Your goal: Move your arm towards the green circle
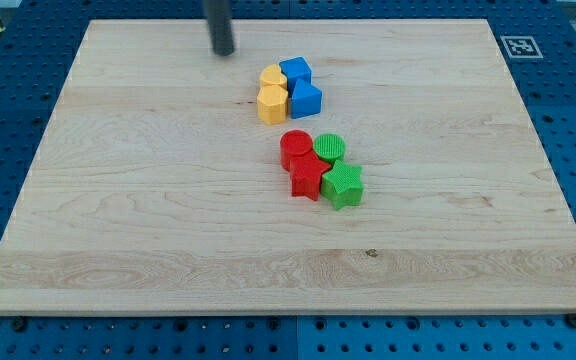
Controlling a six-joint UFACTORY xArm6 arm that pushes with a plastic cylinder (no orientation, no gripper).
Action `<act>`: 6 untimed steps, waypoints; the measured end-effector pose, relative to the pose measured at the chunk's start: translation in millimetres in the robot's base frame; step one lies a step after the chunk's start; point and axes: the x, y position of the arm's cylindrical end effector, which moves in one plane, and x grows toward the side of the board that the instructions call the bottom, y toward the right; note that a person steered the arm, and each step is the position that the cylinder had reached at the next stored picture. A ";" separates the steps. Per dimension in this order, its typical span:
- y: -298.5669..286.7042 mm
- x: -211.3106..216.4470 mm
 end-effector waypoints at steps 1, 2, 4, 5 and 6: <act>86.8 -12.4; 163.0 -6.9; 232.0 64.5; 225.6 122.4; 189.0 171.4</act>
